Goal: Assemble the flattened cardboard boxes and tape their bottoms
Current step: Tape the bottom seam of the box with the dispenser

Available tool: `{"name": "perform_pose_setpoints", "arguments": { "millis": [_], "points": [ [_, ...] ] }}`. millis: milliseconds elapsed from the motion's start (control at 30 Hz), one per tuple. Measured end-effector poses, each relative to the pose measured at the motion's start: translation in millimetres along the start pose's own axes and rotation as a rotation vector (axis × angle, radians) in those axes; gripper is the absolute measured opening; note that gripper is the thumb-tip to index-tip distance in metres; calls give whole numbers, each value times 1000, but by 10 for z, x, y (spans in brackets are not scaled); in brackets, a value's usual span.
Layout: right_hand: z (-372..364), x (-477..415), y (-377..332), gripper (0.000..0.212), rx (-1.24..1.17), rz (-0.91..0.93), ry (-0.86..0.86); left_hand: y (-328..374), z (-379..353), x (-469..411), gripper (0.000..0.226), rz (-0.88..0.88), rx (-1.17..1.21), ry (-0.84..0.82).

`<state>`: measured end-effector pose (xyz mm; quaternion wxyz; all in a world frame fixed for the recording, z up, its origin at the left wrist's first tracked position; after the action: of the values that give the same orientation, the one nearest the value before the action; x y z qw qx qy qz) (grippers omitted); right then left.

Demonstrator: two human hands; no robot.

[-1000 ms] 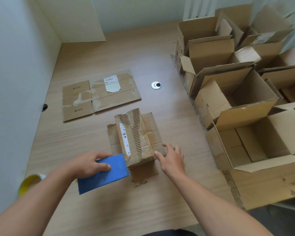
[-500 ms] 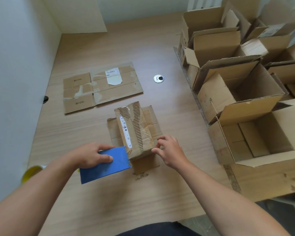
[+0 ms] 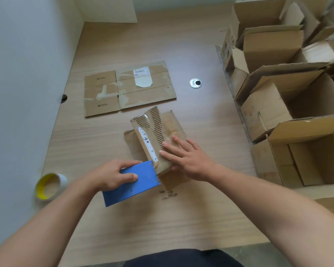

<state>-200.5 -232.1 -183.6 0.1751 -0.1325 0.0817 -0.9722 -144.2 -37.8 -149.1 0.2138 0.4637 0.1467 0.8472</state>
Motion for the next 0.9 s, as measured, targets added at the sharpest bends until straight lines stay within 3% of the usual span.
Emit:
{"name": "perform_pose_setpoints", "arguments": {
  "millis": [167, 267, 367, 567, 900],
  "points": [
    [295, -32, -166, 65, 151, 125, 201, -34, -26, 13, 62, -26, 44, -5],
    [244, -114, -230, 64, 137, 181, 149, -99, -39, 11, 68, -26, 40, 9],
    [105, -147, -168, 61, 26, 114, 62, -126, -76, 21, 67, -44, 41, 51],
    [188, -108, -143, 54, -31, 75, 190, -221, -44, 185, 52, -124, 97, 101],
    [118, -169, -140, 57, -58, 57, 191, -764, 281, 416, 53, 44, -224, 216]
  ]
}}
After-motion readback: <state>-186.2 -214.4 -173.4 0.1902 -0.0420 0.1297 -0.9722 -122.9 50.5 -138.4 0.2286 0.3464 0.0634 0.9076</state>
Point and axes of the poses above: each hand's wrist, its own x-axis away from the middle knuckle, its own z-axis out of the back of the hand, y = z × x, the point moved 10 cm from there along -x, towards the middle knuckle, and after that the axes turned 4 degrees about -y, right-handed, at the moved point
